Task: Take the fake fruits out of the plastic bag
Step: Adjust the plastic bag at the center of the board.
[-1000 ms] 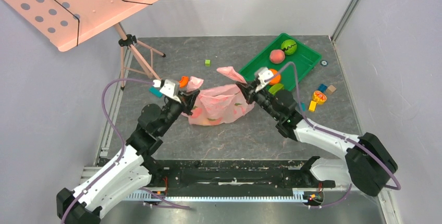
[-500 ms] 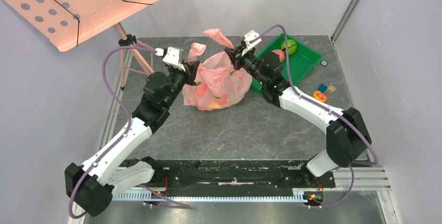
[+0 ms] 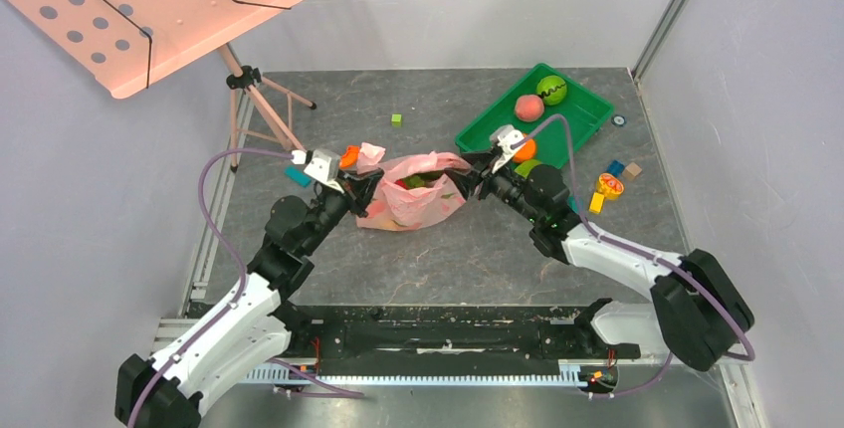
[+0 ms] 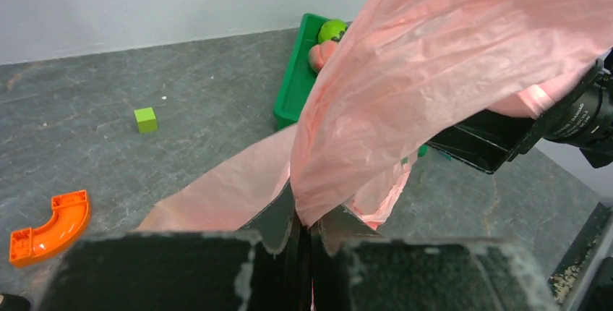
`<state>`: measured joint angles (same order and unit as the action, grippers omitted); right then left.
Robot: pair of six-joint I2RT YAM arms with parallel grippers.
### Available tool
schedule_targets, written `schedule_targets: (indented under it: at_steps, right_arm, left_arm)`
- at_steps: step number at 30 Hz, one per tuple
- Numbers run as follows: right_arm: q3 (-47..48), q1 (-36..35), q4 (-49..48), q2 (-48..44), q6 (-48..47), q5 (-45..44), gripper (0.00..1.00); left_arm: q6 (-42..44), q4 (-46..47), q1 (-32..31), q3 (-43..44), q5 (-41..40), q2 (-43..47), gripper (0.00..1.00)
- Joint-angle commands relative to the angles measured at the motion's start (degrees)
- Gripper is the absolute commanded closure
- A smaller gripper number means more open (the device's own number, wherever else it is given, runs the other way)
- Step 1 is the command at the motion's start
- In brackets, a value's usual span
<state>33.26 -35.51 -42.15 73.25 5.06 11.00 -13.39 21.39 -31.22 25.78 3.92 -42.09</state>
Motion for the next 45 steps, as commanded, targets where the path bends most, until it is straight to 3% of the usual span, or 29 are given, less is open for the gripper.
schedule_targets:
  at_steps: [1,4,8,11,18,21,25,29,35,45]
  right_arm:
    - [-1.6,-0.1,-3.1,-5.1,2.6,8.0,0.38]
    - [-1.8,-0.1,0.4,-9.0,3.1,11.0,0.29]
    - [-0.3,-1.2,9.2,-14.6,1.9,11.6,0.28]
    - [2.0,-2.2,18.4,-17.4,1.5,9.9,0.39]
    - [7.3,-4.3,31.1,-19.9,3.0,8.2,0.77]
    - [5.9,-7.4,29.4,-19.4,4.4,7.0,0.89]
    - [7.0,-12.7,29.2,-17.6,3.1,-2.7,1.00]
    - [7.3,-15.3,23.9,-14.5,3.9,-7.4,1.00]
    - [8.9,-18.9,18.4,-8.5,1.9,-13.9,1.00]
    - [7.5,-26.1,11.7,-4.3,-20.5,-19.6,1.00]
  left_arm:
    - [-2.8,1.1,0.1,0.1,2.4,3.9,0.88]
    - [-2.9,-1.5,0.1,1.0,4.3,5.1,0.76]
    - [-3.8,-5.6,0.1,2.6,4.9,5.3,0.66]
    - [-3.9,-7.1,0.1,3.2,5.7,5.2,0.63]
    - [-4.6,-7.9,0.1,2.7,6.8,6.2,0.63]
    - [-4.8,-8.2,0.1,2.6,6.6,6.7,0.67]
    - [-4.7,-8.2,0.1,2.5,6.3,7.1,0.75]
    - [-5.1,-8.3,0.1,2.5,6.5,7.3,0.87]
    - [-5.2,-8.2,0.1,2.3,6.7,7.3,0.94]
    - [-5.2,-7.9,0.1,2.1,6.9,7.4,0.98]
